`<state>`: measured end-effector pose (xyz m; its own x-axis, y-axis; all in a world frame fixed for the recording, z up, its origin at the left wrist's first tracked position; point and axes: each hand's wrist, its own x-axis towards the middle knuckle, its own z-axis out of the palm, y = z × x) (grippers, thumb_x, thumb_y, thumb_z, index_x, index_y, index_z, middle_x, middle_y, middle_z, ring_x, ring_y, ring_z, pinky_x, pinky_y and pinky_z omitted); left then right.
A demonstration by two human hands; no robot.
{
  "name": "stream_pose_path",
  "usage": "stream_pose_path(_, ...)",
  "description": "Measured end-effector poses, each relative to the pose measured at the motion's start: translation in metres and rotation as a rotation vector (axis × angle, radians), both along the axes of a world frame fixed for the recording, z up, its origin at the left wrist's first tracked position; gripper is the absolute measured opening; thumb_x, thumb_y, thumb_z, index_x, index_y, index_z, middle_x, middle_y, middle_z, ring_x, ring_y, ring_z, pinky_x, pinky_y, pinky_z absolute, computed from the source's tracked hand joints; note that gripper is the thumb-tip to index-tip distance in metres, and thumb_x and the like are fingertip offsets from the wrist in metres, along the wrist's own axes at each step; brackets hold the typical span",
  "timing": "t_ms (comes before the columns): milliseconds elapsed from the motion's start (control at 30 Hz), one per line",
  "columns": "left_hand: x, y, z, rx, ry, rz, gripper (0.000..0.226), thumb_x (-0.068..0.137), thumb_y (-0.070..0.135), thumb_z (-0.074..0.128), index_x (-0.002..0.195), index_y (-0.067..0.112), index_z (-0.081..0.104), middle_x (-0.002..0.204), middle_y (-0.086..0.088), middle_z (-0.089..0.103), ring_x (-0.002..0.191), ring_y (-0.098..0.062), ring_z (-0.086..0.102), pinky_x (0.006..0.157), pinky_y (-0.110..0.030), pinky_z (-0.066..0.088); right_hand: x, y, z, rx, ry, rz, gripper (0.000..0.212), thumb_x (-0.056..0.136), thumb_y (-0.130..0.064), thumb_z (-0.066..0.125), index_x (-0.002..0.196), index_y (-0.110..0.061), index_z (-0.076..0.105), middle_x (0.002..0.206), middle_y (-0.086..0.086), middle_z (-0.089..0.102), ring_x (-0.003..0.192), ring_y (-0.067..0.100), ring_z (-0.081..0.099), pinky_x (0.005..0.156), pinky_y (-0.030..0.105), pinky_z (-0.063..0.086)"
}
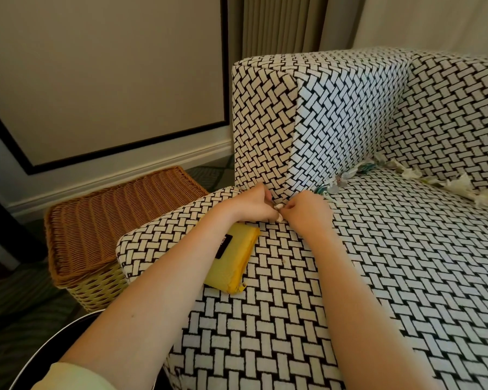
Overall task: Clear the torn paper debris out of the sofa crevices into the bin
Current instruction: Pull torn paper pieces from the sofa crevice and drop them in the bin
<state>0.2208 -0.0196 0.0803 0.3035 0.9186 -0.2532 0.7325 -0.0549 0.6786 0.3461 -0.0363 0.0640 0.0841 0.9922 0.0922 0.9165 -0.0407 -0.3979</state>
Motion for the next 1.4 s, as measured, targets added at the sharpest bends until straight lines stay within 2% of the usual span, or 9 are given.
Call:
stream_pose_path(167,-0.004,-0.002,-0.002,0.029,-0.101,0.009,0.03,0.08,0.017,0.07,0.094,0.019,0.042,0.111,-0.007,0.065,0.1,-0.02,0.059,0.093,-0.035,0.045,0.004,-0.001,0.0,0.013,0.018,0.02,0.027,0.089,-0.028,0.055,0.076,-0.009,0.069,0.064,0.002,0.054,0.061,0.018,0.047,0.046,0.023,0.028)
stream_pose_path(300,-0.003,-0.001,-0.004,0.061,-0.2,0.087,0.021,0.083,0.014,0.067,0.094,0.018,0.049,0.107,-0.006,0.068,0.098,-0.017,0.06,0.085,-0.028,0.044,0.013,-0.001,0.003,0.028,0.251,0.053,0.024,0.087,-0.018,0.056,0.068,-0.013,0.069,0.054,-0.002,0.051,0.05,0.012,0.041,0.046,0.024,0.032)
stream_pose_path(500,-0.003,-0.002,0.003,-0.001,-0.396,0.129,0.02,0.083,0.014,0.067,0.099,0.014,0.058,0.106,-0.007,0.067,0.097,-0.014,0.059,0.088,-0.024,0.042,0.021,-0.005,0.015,-0.037,0.752,0.042,0.014,0.087,-0.011,0.059,0.09,-0.004,0.071,0.079,0.01,0.068,0.072,0.018,0.064,0.066,0.026,0.056)
stream_pose_path(700,0.002,-0.003,0.004,-0.134,-0.592,0.219,0.013,0.083,0.008,0.066,0.089,0.014,0.056,0.09,-0.003,0.066,0.086,-0.013,0.063,0.08,-0.023,0.051,0.02,-0.006,0.025,-0.104,1.005,0.002,0.012,0.09,-0.01,0.056,0.088,-0.005,0.066,0.077,0.008,0.068,0.068,0.014,0.067,0.062,0.019,0.057)
stream_pose_path(833,0.009,-0.005,0.009,-0.248,-0.703,0.306,0.016,0.085,0.007,0.064,0.098,0.008,0.054,0.09,-0.004,0.065,0.078,-0.01,0.064,0.069,-0.019,0.051,0.023,-0.009,0.03,-0.065,0.961,0.059,0.013,0.086,-0.017,0.062,0.074,-0.017,0.067,0.079,0.006,0.071,0.074,0.013,0.069,0.072,0.025,0.058)
stream_pose_path(933,0.013,-0.006,0.015,-0.304,-0.72,0.334,0.032,0.086,-0.001,0.059,0.118,0.0,0.052,0.107,-0.012,0.064,0.085,-0.014,0.064,0.068,-0.021,0.052,0.023,-0.011,0.031,-0.032,0.937,0.094,0.005,0.083,-0.008,0.064,0.081,-0.009,0.069,0.08,0.009,0.069,0.071,0.014,0.067,0.071,0.024,0.058)
stream_pose_path(1067,0.021,-0.017,0.032,-0.406,-0.864,0.327,0.033,0.079,-0.02,0.034,0.1,-0.001,0.051,0.108,-0.01,0.051,0.1,-0.027,0.057,0.082,-0.032,0.053,0.014,-0.014,0.035,-0.019,0.741,0.209,0.013,0.083,-0.003,0.061,0.086,-0.01,0.071,0.078,0.006,0.069,0.069,0.012,0.065,0.067,0.02,0.057)
stream_pose_path(1200,0.019,-0.023,0.03,-0.455,-1.068,0.462,0.025,0.077,-0.012,0.032,0.088,0.004,0.047,0.099,-0.013,0.049,0.084,-0.024,0.053,0.069,-0.031,0.053,0.005,-0.017,0.037,-0.004,0.577,0.313,0.019,0.086,-0.005,0.056,0.088,-0.014,0.073,0.086,0.005,0.071,0.081,0.018,0.065,0.081,0.03,0.053)
stream_pose_path(1400,0.02,-0.014,0.016,-0.382,-1.01,0.714,0.022,0.092,-0.001,0.035,0.078,0.007,0.049,0.082,-0.009,0.049,0.068,-0.014,0.047,0.058,-0.019,0.041,0.014,-0.013,0.036,0.203,0.651,0.047,0.01,0.077,-0.017,0.072,0.086,-0.012,0.07,0.071,-0.006,0.063,0.059,0.005,0.056,0.067,0.02,0.051)
